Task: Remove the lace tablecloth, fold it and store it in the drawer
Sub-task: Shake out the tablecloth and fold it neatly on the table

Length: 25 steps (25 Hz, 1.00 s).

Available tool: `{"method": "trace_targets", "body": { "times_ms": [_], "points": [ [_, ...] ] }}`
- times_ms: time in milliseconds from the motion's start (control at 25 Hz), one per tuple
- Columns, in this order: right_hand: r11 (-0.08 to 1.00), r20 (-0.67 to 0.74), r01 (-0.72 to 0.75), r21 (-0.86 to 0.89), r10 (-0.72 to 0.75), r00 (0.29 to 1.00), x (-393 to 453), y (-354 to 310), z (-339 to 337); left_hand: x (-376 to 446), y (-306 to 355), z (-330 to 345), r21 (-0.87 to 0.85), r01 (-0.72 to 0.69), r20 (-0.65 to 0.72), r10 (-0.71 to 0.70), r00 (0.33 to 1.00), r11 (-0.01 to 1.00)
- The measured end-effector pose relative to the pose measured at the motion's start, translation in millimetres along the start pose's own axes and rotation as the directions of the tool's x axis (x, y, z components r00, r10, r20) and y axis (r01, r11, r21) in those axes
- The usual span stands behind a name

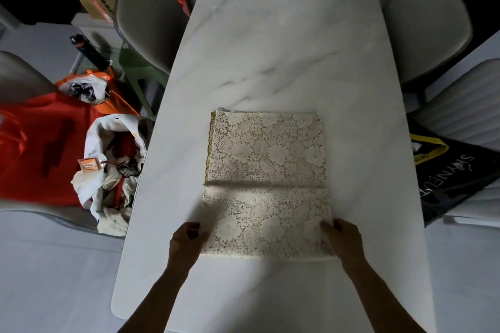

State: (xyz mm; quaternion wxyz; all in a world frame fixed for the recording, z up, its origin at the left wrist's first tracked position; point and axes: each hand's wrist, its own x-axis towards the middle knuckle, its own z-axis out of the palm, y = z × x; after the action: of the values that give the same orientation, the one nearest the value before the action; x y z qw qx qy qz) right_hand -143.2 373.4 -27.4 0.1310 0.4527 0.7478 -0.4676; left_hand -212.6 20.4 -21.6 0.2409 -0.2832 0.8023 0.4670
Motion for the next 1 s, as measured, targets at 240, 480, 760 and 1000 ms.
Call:
{"method": "trace_targets", "body": {
  "times_ms": [240, 480, 760, 1000],
  "points": [
    [0.939, -0.182, 0.073, -0.337, -0.141, 0.973, -26.2, 7.5, 14.2, -15.9, -4.2, 1.7, 0.243, -0.07, -0.099, 0.096, 0.99, 0.968],
    [0.994, -0.02, 0.003, 0.112, -0.001, 1.0, -37.3, 36.7, -1.7, -17.0, -11.9, 6.6, 0.172, -0.036, -0.103, 0.054, 0.993, 0.985],
    [0.998, -0.059, 0.044, -0.047, -0.047, 0.997, -26.2, 35.5, 1.7, -13.4, -12.8, 7.2, 0.329, -0.091, -0.154, 0.149, 0.977, 0.94],
    [0.998, -0.085, 0.054, 0.013, -0.053, 0.995, -36.7, 46.4, 3.5, -31.3, -24.3, 9.4, 0.213, -0.187, -0.237, 0.236, 0.942, 0.959]
  ]
}}
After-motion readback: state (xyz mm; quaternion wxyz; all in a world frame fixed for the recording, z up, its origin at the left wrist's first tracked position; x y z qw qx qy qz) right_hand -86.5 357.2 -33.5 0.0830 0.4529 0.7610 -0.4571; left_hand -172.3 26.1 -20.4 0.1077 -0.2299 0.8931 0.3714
